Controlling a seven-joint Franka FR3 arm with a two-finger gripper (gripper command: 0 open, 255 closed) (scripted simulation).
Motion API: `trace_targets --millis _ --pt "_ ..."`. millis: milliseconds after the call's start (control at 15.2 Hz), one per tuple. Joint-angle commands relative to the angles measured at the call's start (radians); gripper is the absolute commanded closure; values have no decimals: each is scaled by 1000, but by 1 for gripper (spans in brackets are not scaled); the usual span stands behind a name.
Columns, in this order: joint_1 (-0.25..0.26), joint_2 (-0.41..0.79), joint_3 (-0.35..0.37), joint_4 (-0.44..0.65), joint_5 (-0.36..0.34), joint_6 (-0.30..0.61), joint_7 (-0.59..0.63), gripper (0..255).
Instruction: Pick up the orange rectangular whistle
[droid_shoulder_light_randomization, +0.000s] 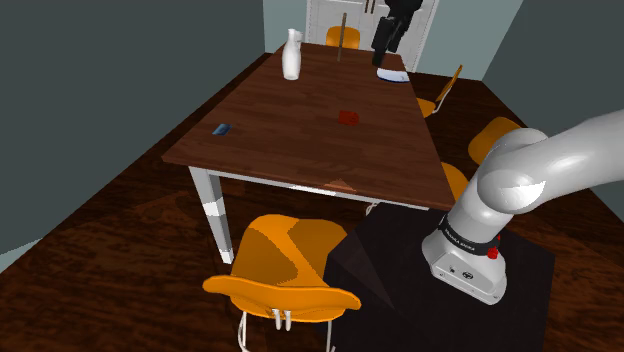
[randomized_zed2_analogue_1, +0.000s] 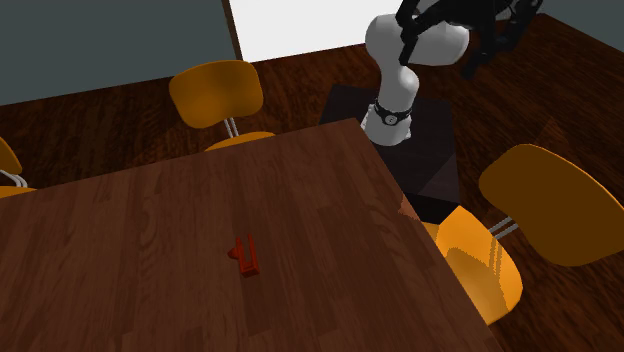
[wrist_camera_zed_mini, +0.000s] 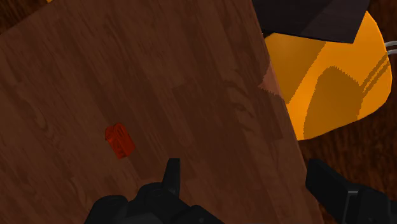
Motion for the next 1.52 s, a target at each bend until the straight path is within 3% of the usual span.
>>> trace_targets --millis 0,792,1452 --pt "0 0 0 0 0 0 0 0" --pt "-37 289 -211 -15 -41 277 -230 0" --pt "-50 640 -354 118 43 454 -459 0"
